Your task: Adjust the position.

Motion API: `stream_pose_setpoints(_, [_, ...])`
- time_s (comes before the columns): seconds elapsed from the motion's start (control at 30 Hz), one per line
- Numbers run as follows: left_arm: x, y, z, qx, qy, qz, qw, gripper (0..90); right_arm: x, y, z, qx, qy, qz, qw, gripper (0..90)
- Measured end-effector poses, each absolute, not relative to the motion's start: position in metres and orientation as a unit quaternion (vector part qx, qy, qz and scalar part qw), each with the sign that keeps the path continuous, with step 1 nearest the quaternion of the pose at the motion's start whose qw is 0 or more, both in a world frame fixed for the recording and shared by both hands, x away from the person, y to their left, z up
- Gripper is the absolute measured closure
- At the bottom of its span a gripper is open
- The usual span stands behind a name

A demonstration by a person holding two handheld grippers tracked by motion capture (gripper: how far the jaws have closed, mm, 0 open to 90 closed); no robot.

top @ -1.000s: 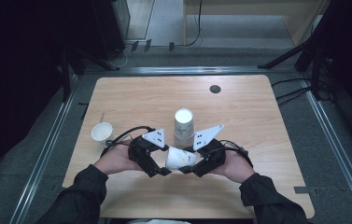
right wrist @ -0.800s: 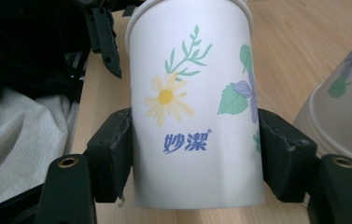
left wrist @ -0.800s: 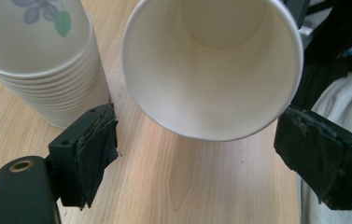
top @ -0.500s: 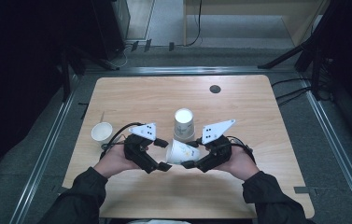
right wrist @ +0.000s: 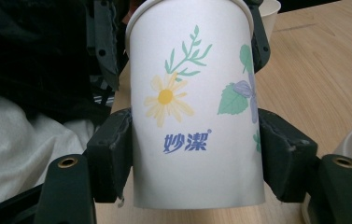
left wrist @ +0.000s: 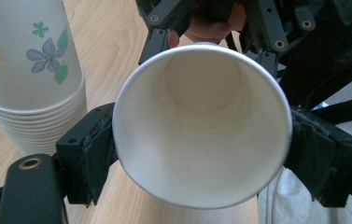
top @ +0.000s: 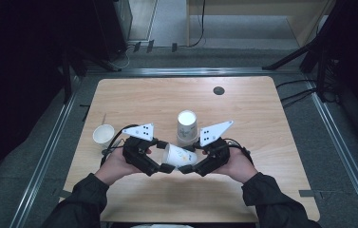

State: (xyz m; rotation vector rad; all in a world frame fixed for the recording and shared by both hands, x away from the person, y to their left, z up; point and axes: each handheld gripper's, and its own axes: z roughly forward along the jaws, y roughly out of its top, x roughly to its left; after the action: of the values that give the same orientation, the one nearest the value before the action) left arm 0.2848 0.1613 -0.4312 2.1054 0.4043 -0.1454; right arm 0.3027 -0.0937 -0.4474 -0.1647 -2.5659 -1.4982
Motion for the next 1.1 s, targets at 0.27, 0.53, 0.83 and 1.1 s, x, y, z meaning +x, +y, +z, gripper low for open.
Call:
stream_pose_setpoints(0.27, [0.285,0.163,-0.429,0.863,0.165,-0.055,0.475,25.4,0.302,-0.092,-0.447,-0.058,-0.86,-0.5,0.083,34.0])
stream_pose_setpoints(0.53, [0.285,0.166,-0.422,0.88,0.152,-0.043,0.448,25.7,0.299,-0.09,-0.449,-0.067,-0.869,-0.486,0.066,24.3])
stream_pose_setpoints(0.83, [0.286,0.149,-0.423,0.922,0.139,-0.025,0.36,25.7,0.295,-0.084,-0.459,-0.065,-0.884,-0.46,0.059,24.4])
stream_pose_setpoints(1.1, [0.284,0.135,-0.429,0.942,0.12,-0.014,0.313,25.7,0.293,-0.078,-0.471,-0.067,-0.895,-0.436,0.059,26.3])
